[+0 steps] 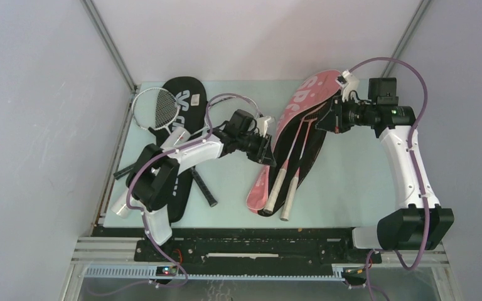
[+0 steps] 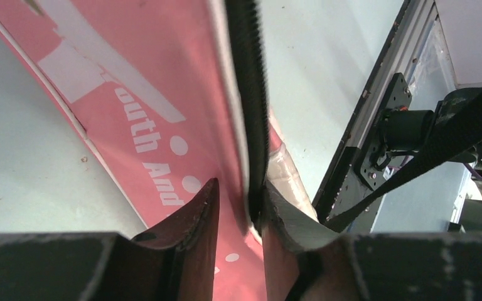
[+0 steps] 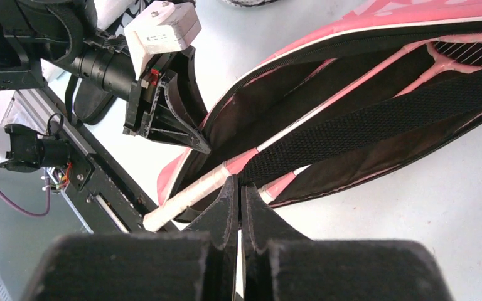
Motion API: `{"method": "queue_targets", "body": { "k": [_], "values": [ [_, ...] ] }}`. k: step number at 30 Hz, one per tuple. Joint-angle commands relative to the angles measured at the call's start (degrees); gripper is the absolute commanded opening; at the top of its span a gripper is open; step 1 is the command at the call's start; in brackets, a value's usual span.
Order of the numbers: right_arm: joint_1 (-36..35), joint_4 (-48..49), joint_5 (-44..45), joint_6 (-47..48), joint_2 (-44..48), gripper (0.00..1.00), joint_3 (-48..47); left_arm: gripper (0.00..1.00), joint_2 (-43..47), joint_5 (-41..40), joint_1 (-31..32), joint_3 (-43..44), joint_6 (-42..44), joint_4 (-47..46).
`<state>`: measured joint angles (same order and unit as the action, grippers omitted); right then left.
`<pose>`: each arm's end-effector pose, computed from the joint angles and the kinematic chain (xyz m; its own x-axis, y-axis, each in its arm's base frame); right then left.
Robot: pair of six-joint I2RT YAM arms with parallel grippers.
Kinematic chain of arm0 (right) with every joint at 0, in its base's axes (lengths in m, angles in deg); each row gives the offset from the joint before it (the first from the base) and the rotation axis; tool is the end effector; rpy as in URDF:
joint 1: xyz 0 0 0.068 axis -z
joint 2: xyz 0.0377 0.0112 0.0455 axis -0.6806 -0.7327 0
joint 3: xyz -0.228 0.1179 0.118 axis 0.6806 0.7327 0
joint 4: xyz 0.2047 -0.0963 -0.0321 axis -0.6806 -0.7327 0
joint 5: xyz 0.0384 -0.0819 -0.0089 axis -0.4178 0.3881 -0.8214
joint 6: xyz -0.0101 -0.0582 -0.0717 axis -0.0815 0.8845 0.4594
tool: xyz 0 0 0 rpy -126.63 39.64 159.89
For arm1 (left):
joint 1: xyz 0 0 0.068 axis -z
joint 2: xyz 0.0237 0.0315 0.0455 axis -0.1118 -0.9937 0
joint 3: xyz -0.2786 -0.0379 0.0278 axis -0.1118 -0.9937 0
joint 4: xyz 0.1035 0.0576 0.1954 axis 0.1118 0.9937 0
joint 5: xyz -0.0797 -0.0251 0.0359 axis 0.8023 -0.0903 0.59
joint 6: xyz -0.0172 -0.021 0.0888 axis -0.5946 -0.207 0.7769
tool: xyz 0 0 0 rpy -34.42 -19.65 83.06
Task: Pack up the badminton gear
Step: Adjust the racket bag at the center of the board.
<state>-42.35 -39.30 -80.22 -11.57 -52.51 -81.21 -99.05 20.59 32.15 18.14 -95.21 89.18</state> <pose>0.2624 0.0555 0.3614 -0.6158 -0.1214 -0.7785 -0.5982 0.7151 0.3617 0.2821 -0.2883 0.2160 -0.7638 0.3070 -0.5678 0.6400 0.4740 -0.6047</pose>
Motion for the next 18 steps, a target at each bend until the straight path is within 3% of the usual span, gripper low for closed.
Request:
{"method": "queue_targets", "body": {
  "k": [1, 7, 13, 18],
  "values": [
    [-0.39, -1.21, -2.89, 1.92, 1.29, 0.0, -6.3, 0.34, 2.69, 2.62, -0.62, 5.74, 2.67, 2.33],
    [-2.47, -1.93, -4.2, 1.01, 1.74, 0.0, -10.54, 0.32, 2.05, 3.6, -0.69, 9.1, 3.84, 6.25],
    [-3.13, -1.52, -4.1, 0.39, 2.39, 0.0, -12.93, 0.21, 1.63, 5.1, -0.72, 9.63, 4.94, 8.52],
    [-4.77, 0.94, -2.22, -2.21, 1.49, 0.0, -14.04, 0.27, 1.8, 5.52, -1.21, 9.3, 8.9, 11.76]
  ]
}}
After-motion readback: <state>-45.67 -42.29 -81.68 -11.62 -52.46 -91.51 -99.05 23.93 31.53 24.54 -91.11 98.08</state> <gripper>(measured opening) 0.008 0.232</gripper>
